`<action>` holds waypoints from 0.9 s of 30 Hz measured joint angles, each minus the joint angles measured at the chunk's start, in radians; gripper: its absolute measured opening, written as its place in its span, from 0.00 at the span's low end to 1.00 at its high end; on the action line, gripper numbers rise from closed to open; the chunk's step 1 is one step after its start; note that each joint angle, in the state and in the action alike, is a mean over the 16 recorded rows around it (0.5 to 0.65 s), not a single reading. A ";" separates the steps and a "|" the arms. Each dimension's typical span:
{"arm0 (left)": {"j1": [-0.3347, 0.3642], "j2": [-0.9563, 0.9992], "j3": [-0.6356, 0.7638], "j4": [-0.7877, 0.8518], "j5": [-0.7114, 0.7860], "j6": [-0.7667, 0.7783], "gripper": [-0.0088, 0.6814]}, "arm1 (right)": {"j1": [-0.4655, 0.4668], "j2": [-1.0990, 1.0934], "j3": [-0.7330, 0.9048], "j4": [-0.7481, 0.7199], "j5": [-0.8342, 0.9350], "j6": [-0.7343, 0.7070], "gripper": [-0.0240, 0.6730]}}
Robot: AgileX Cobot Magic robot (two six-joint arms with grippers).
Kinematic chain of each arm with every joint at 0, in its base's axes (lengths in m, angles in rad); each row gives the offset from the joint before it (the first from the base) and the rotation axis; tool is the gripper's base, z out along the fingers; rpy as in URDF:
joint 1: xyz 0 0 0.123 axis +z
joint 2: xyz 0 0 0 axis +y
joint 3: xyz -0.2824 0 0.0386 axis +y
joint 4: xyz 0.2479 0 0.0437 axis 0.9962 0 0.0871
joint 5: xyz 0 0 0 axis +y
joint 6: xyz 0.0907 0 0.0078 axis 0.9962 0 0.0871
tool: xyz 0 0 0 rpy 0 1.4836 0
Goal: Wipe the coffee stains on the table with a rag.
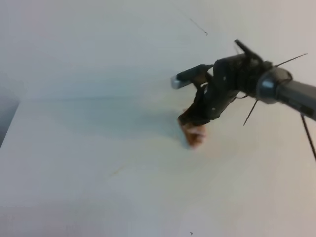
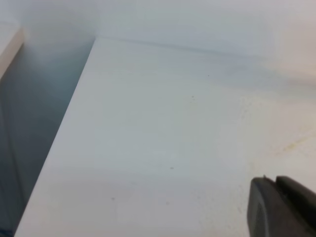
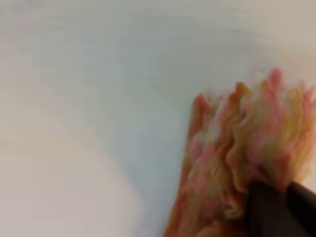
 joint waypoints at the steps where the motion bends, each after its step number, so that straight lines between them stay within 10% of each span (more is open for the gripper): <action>1: 0.000 0.000 0.000 0.000 0.000 0.000 0.01 | -0.013 -0.019 0.000 -0.030 0.018 0.027 0.08; 15: 0.000 0.000 0.000 0.000 0.000 0.000 0.01 | -0.049 -0.237 0.071 -0.191 0.290 0.142 0.08; 27: 0.000 0.000 0.000 0.000 0.000 0.000 0.01 | 0.099 -0.245 0.342 -0.284 0.100 0.329 0.08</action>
